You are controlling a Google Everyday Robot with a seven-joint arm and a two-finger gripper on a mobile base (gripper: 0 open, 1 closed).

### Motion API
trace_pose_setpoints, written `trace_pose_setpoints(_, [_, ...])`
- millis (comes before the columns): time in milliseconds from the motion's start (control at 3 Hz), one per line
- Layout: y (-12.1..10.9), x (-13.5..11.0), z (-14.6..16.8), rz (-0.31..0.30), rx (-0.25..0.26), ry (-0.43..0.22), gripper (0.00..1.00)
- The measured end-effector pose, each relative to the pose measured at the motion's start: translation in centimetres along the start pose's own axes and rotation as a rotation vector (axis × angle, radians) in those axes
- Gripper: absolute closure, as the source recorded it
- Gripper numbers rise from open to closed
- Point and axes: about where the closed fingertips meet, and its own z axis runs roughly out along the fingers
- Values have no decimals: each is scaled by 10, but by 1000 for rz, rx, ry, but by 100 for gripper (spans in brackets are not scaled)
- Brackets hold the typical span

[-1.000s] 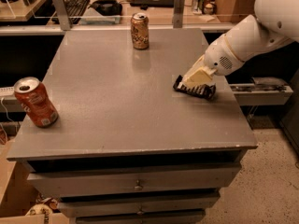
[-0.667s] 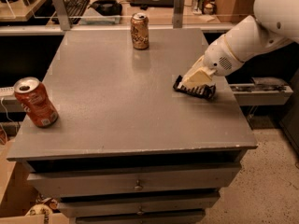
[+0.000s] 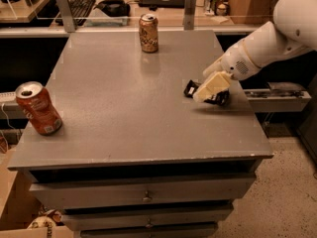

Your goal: Move rxbar chocolate near orange can

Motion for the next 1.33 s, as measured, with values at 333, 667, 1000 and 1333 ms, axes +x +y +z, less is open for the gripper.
trace_pose_setpoints(333, [-30,12,6,38,22,5,0])
trace_pose_setpoints(667, [-45,22,16,50,44,17,0])
trace_pose_setpoints(1000, [-39,23,22,41,80,25,0])
trace_pose_setpoints(1333, [-20,13,21,17,107,17,0])
